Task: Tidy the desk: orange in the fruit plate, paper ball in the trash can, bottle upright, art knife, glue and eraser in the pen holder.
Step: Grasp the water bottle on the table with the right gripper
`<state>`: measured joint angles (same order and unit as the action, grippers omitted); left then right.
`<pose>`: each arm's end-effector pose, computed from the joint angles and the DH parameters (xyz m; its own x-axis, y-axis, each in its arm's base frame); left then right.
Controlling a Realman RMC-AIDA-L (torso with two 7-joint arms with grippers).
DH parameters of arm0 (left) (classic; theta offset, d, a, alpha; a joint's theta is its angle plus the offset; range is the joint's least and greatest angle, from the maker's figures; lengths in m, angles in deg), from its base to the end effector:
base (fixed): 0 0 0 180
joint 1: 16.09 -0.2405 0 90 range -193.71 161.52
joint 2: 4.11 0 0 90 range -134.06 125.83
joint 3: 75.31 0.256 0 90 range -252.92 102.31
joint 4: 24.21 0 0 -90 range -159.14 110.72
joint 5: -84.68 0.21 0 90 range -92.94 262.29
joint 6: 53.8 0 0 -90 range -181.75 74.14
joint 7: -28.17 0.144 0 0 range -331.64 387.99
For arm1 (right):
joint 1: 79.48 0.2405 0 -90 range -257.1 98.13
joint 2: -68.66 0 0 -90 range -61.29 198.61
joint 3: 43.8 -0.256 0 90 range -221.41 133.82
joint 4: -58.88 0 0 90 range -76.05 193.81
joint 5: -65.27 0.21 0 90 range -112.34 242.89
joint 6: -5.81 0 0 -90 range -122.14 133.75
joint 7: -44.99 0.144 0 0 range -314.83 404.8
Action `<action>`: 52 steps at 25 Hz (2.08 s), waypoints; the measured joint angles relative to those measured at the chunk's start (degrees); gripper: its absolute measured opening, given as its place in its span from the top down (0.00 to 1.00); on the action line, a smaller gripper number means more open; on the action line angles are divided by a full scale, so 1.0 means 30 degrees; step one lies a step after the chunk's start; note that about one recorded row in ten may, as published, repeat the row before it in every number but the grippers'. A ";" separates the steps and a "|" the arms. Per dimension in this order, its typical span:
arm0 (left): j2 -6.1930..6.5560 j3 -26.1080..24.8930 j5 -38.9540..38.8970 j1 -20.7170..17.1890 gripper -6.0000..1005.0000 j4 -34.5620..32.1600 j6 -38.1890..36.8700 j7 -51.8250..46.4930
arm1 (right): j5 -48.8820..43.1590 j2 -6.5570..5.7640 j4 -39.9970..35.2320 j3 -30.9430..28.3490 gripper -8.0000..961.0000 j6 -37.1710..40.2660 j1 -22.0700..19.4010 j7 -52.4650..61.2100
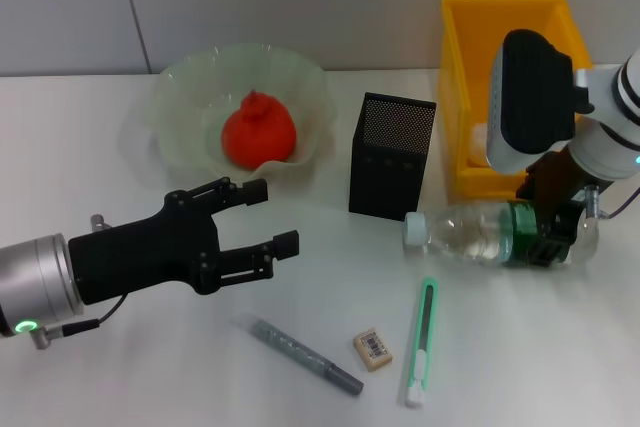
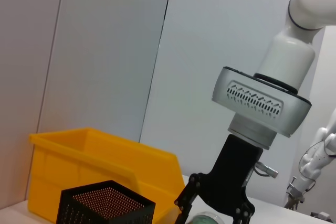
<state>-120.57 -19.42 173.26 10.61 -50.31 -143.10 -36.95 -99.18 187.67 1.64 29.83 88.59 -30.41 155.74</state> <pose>-0.2575 0.3092 -0.0159 0.7049 0.2180 0.6750 0.4006 -0.9077 -0.1252 0.1893 0.4067 -0.0028 0.7815 -0.1468 0.6064 0.0301 -0.9620 -0.2715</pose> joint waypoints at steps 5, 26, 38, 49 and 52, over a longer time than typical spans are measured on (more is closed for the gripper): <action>0.0000 0.0003 0.0000 0.0035 0.22 0.0000 0.0001 -0.0077 | 0.0000 -0.0001 0.0097 0.0009 0.15 0.0143 0.0049 0.0040; -0.0001 0.0002 0.0031 0.0059 0.23 -0.0025 0.0000 -0.0119 | 0.0419 0.0057 0.0799 0.0013 0.15 0.1069 0.0120 0.0144; -0.0001 0.0002 0.0048 0.0140 0.23 -0.0026 0.0012 -0.0119 | 0.0444 0.0057 0.1757 -0.0064 0.15 0.0925 0.0492 0.0140; 0.0000 0.0002 0.0034 0.0339 0.23 -0.0010 0.0204 -0.0176 | 0.0443 0.0027 0.2656 -0.0074 0.15 0.0410 0.0746 0.0132; 0.0000 0.0002 0.0031 0.0348 0.23 -0.0061 0.0219 -0.0251 | 0.0442 0.0027 0.2707 -0.0064 0.15 0.0332 0.0749 0.0126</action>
<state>-120.57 -19.41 173.35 11.65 -50.49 -142.44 -37.70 -97.85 187.75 9.76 29.64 89.59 -28.17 156.11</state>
